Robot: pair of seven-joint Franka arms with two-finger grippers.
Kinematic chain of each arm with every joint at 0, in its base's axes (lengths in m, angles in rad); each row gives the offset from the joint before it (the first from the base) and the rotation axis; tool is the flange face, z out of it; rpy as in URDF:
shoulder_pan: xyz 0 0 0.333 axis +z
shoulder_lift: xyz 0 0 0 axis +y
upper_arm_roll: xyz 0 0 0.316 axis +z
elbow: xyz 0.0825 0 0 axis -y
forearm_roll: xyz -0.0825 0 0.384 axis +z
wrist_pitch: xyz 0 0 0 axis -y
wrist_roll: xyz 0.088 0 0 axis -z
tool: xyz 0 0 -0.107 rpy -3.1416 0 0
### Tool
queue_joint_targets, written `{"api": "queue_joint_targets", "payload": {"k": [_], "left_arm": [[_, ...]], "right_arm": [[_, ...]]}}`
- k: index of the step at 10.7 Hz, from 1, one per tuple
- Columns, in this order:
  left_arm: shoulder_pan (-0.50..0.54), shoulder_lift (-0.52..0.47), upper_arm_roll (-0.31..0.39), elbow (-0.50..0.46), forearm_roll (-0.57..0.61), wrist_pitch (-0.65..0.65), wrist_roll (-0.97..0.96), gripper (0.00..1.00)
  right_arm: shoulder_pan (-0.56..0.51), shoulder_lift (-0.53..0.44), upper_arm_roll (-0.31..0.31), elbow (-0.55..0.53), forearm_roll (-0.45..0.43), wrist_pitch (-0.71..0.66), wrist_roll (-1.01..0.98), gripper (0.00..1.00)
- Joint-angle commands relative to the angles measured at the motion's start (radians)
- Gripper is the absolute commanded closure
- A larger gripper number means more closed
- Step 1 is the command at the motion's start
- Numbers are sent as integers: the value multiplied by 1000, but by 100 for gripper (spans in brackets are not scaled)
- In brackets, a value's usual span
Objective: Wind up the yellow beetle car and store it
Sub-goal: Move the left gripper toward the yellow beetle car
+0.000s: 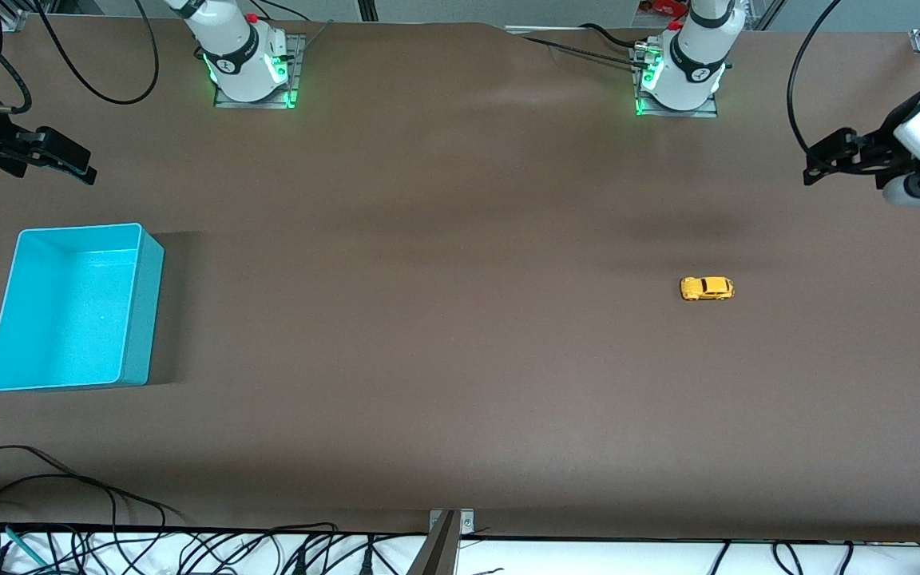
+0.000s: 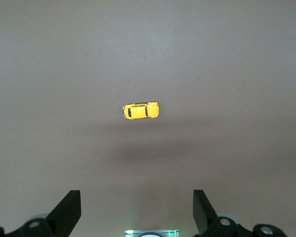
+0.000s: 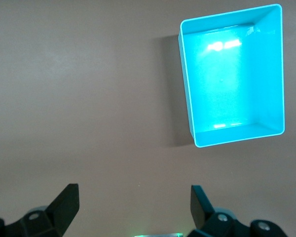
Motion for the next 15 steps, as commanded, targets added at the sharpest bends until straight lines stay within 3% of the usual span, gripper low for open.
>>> {"api": "queue_joint_targets", "payload": {"k": [1, 5, 15], "left_arm": [[24, 9, -6, -4, -16, 34, -5, 0], [57, 1, -6, -119, -10, 182, -5, 0], [77, 33, -3, -148, -3, 240, -3, 0]], "right_arm": [[-2, -1, 1, 16, 16, -6, 6, 0], [-2, -1, 1, 16, 16, -4, 6, 0], [0, 3, 1, 16, 16, 8, 6, 0]]}}
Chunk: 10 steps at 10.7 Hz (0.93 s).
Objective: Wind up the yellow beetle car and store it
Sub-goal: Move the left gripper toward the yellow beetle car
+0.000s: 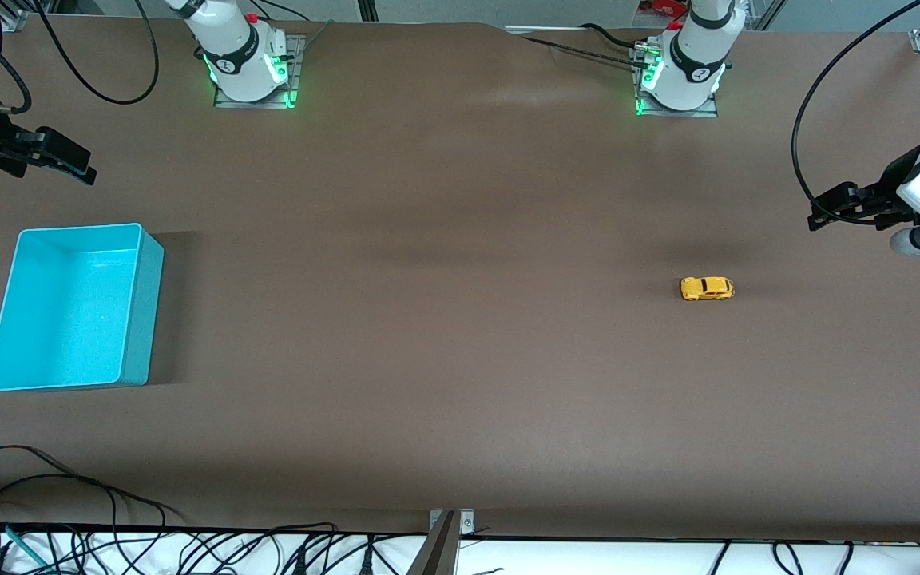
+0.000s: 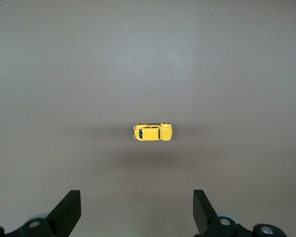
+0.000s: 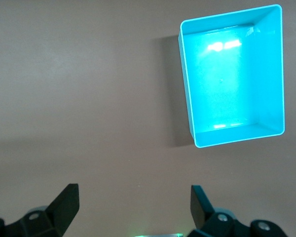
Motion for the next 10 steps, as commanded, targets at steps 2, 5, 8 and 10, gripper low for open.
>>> {"api": "queue_joint_targets", "payload": {"k": [2, 5, 8, 10], "left_arm": [[14, 30, -2, -138, -3, 167, 1, 0], [12, 38, -2, -248, -3, 302, 0, 0], [14, 68, -2, -340, -5, 456, 0, 0], [12, 90, -2, -382, -5, 517, 0, 0]], "right_arm": [[0, 6, 1, 16, 16, 17, 6, 0], [1, 6, 3, 16, 16, 27, 6, 0], [1, 8, 0, 16, 16, 27, 6, 0], [0, 8, 1, 16, 16, 27, 6, 0]]}}
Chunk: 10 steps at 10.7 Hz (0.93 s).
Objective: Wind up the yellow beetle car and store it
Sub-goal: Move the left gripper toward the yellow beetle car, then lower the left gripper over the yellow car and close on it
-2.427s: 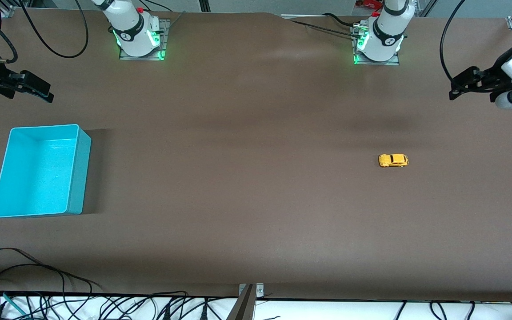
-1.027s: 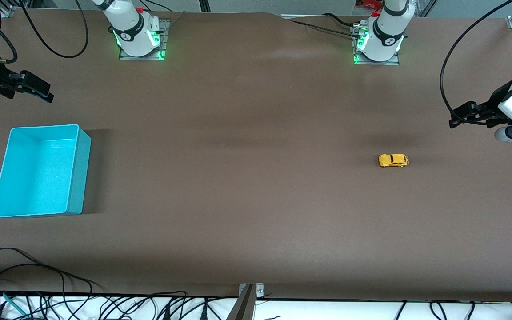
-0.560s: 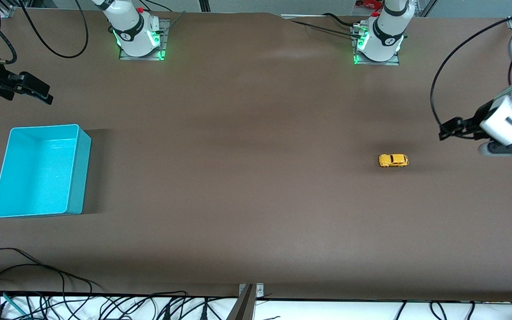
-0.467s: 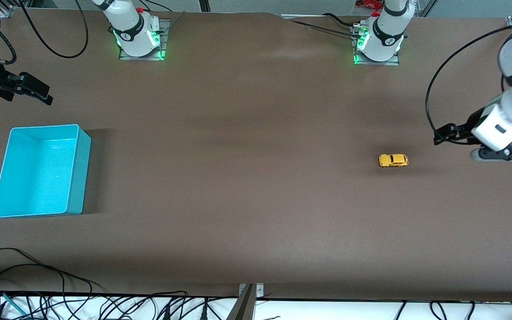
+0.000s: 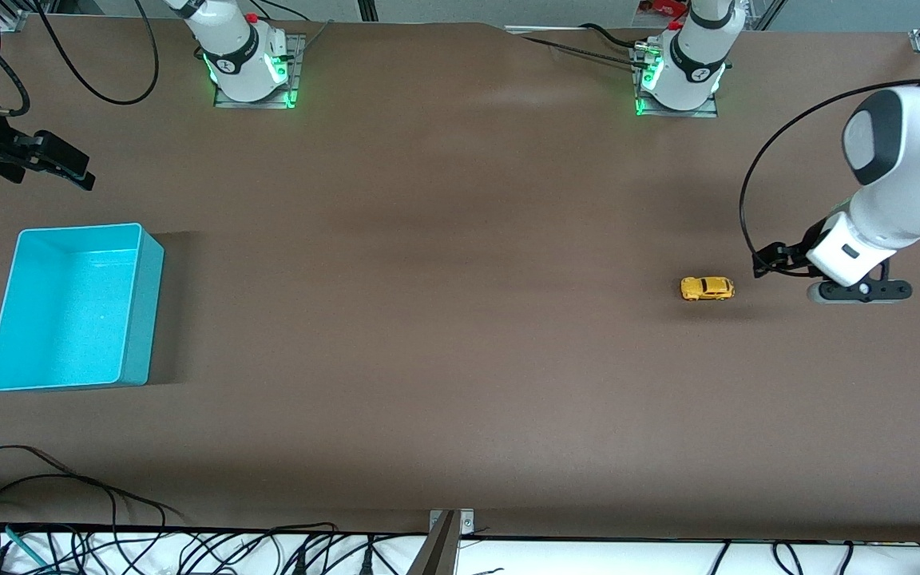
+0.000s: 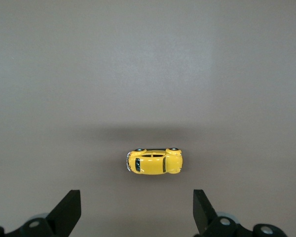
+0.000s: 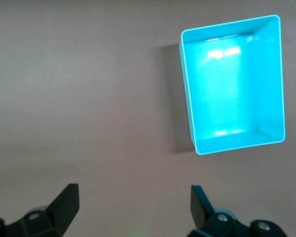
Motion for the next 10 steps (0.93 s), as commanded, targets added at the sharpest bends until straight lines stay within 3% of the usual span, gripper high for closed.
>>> {"api": "queue_joint_targets", "payload": {"k": [1, 4, 7, 10], "left_arm": [[7, 19, -4, -47, -5, 61, 0, 0], [-6, 46, -6, -106, -3, 105, 27, 0], [-1, 74, -6, -192, -14, 242, 463, 0], [-1, 88, -6, -216, -3, 244, 816, 0]], "right_arm": [[0, 6, 1, 16, 16, -2, 6, 0], [-2, 6, 1, 16, 16, -2, 6, 0], [-2, 6, 0, 16, 16, -2, 6, 0], [-2, 6, 0, 16, 16, -2, 6, 0]]}}
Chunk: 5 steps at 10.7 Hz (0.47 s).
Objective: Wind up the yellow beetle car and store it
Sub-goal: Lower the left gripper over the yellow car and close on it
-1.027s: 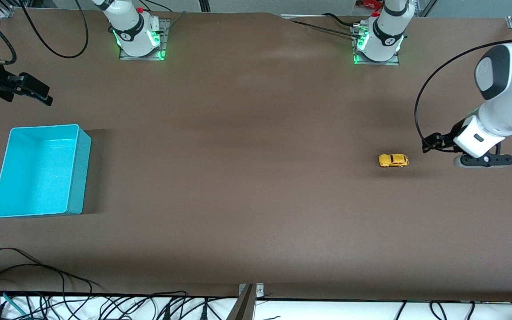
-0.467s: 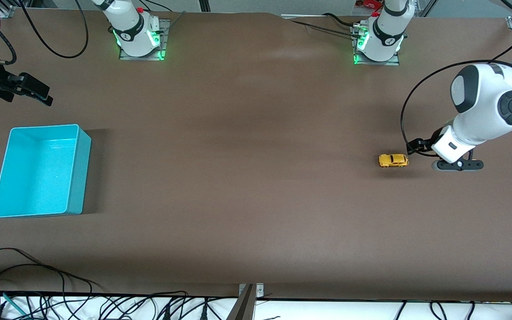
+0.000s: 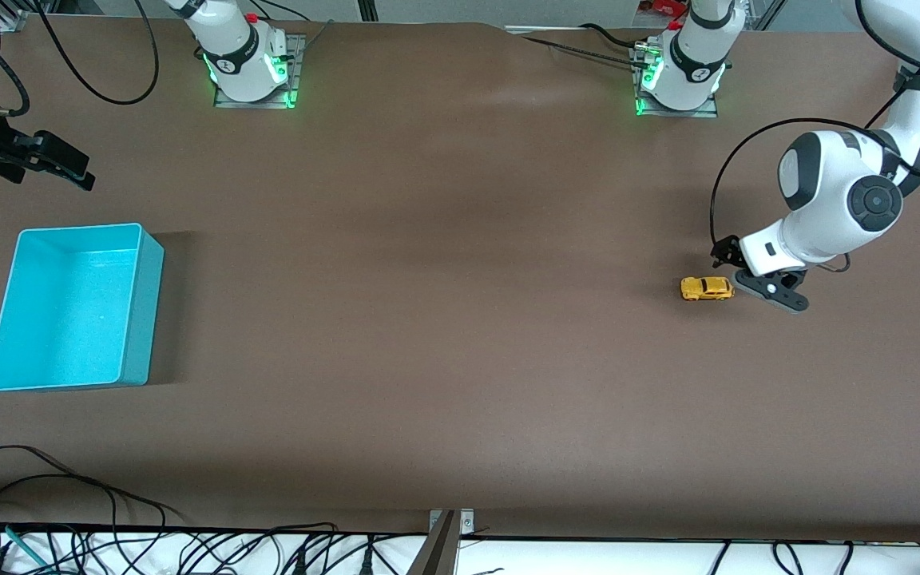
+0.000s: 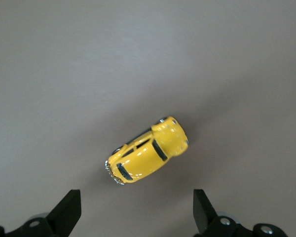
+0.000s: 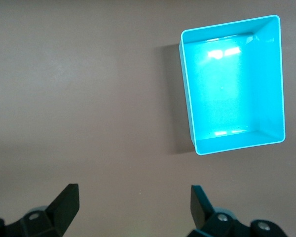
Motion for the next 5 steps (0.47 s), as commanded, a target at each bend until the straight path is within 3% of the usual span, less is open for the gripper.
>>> {"api": "queue_joint_targets", "payload": {"k": [1, 5], "left_arm": [[3, 1, -1, -23, -4, 14, 291, 0], [3, 71, -1, -23, -4, 112, 760, 0]], "right_arm": [[-2, 6, 0, 16, 16, -3, 6, 0], [-2, 6, 0, 16, 16, -3, 6, 0]]}}
